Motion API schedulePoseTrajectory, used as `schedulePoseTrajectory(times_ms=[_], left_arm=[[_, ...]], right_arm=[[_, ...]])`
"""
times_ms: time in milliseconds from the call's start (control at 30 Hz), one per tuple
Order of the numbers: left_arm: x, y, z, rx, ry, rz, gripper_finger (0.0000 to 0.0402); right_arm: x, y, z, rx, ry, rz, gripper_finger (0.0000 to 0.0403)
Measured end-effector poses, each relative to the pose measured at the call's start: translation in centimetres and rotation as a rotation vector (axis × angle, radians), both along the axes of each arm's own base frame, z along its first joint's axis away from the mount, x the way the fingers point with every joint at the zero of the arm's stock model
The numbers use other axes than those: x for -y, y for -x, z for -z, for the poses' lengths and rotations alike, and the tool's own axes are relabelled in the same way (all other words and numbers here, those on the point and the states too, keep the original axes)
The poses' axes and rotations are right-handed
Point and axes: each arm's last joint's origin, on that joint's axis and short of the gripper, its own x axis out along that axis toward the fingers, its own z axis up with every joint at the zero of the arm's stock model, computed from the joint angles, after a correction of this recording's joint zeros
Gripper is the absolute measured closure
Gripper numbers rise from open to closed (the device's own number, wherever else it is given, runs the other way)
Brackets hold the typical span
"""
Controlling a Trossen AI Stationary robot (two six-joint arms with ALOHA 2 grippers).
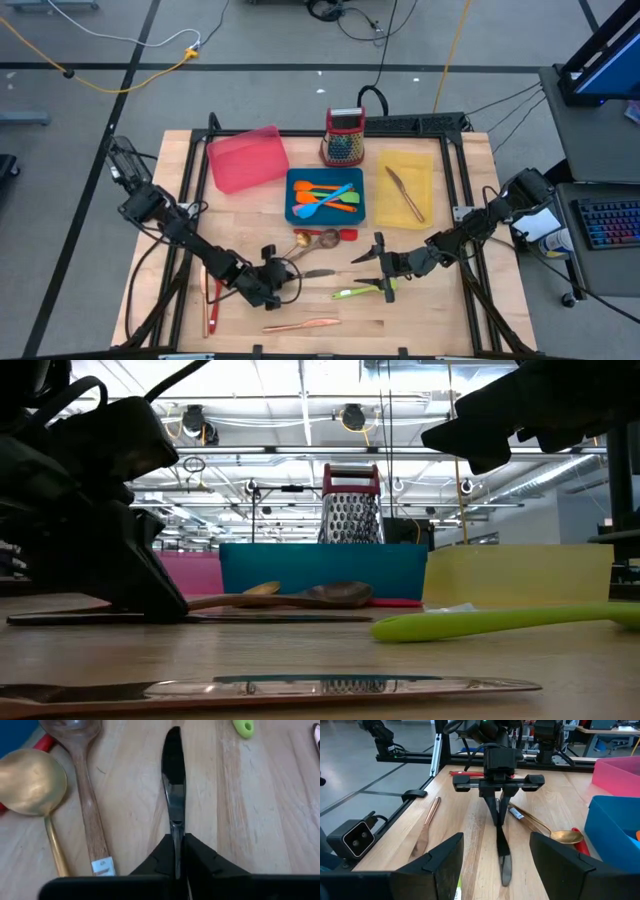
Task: Pick & Place Kitchen Items
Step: Put the black table knife into the yellow bin
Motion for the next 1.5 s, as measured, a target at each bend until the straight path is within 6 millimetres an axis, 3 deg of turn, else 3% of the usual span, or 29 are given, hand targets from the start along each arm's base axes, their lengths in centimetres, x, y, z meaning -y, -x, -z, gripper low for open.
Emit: schedulePoseTrajectory(times_ms=[300, 867, 1500], left_arm=[[0.2, -0.9, -0.6, 0.122, -0.043, 0.028, 0.0399], [-0.5, -1.4, -0.6, 0.105, 0.014, 0.018, 0.0398], [-0.4, -1.4, -0.6, 0.106, 0.046, 0.004, 0.032]], right_arm=[[0.0, 0.0, 0.0, 0.001, 0.0, 0.0, 0.0181], [0.0, 0.0, 0.0, -0.003, -0.025, 0.006, 0.0181], [0.0, 0.0, 0.0, -0.003, -0.029, 0.007, 0.0181]])
